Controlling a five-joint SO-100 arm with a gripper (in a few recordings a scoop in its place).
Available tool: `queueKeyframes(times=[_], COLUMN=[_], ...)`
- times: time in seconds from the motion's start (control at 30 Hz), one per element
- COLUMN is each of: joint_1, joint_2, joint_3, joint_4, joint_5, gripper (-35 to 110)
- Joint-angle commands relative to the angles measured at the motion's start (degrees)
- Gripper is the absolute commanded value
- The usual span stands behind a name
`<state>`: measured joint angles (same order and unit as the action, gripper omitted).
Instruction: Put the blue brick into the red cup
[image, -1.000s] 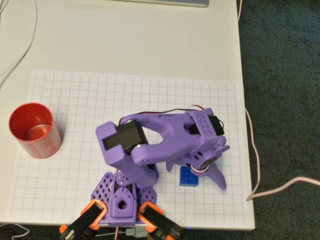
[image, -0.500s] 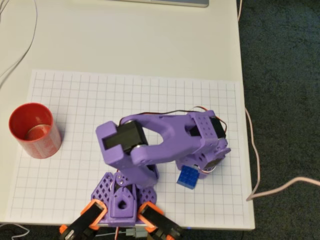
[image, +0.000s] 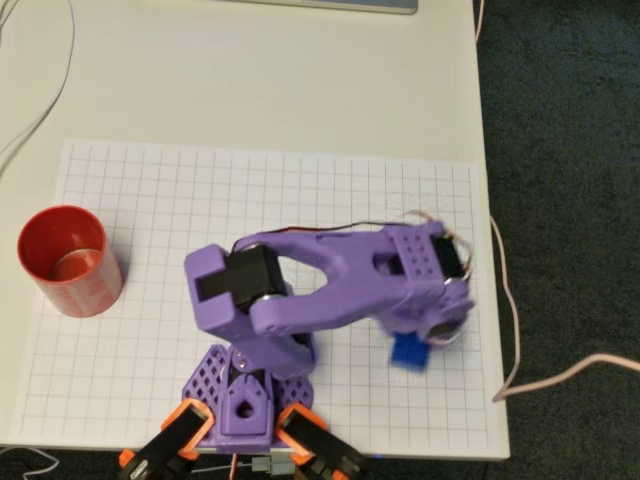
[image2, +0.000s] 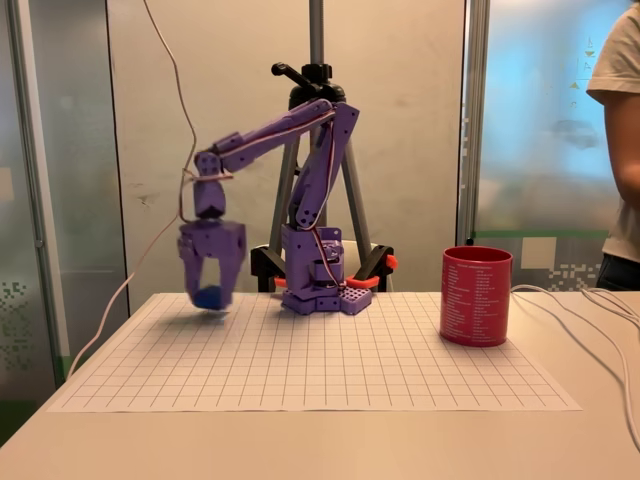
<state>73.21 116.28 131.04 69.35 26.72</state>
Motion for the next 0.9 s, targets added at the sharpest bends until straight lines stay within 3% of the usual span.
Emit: queueKeyframes(times=[0.0, 0.27, 0.53, 0.7, 0.87], joint_1=[-5.54, -39.81, -74.88, -100.99, -131.13], joint_2=[4.92, 5.62, 7.12, 13.71, 18.90], joint_3=[-16.17, -26.02, -27.86, -24.96, -23.73], joint_4=[1.14, -6.42, -1.67, 3.78, 8.35], joint_5=[-1.32, -12.22, -17.49, -15.03, -5.36], gripper=[0, 0, 0, 0, 0])
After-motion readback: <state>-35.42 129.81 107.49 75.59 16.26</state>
